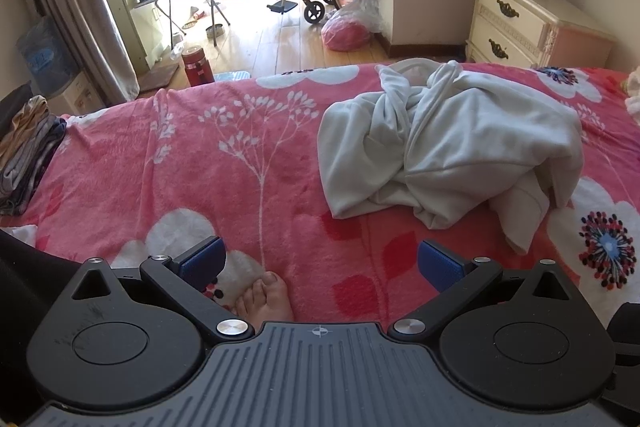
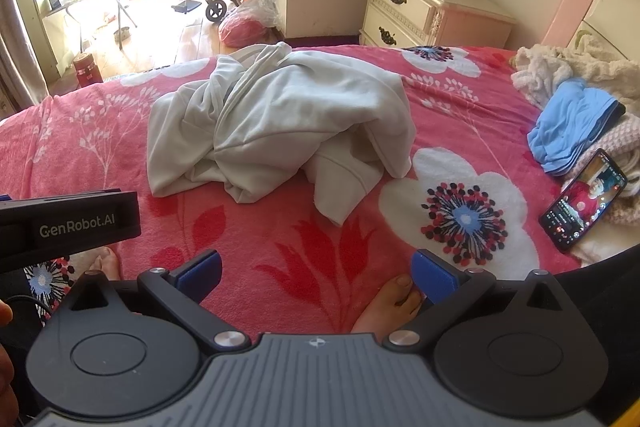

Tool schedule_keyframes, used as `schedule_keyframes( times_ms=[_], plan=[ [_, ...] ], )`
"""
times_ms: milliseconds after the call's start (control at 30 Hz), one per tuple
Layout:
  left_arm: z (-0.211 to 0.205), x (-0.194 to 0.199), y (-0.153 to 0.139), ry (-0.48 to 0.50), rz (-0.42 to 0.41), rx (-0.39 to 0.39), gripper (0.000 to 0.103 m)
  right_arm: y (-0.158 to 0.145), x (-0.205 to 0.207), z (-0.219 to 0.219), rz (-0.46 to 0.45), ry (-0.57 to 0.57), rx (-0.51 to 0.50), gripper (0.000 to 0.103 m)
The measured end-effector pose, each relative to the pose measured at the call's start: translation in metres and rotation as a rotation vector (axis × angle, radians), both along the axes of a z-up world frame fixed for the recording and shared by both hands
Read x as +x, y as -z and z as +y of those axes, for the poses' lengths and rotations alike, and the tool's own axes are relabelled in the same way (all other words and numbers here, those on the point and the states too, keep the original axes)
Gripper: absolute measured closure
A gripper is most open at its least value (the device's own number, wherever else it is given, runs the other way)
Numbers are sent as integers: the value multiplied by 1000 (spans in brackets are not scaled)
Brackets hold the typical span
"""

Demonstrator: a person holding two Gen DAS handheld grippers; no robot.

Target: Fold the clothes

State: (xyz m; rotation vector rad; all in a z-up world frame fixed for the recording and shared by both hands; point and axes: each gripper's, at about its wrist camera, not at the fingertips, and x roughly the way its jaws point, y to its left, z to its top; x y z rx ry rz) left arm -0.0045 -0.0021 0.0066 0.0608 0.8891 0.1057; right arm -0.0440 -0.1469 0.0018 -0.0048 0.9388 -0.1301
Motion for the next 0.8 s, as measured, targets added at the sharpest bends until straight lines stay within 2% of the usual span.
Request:
schedule_keyframes(
  times_ms=[600, 800],
  plan=[
    [0, 1, 2, 3, 8, -1, 0, 1, 0, 0, 0, -5, -5, 0],
    [0, 1, 1, 6, 7, -2, 0, -17, 1, 3, -19, -62, -58, 0]
  ],
)
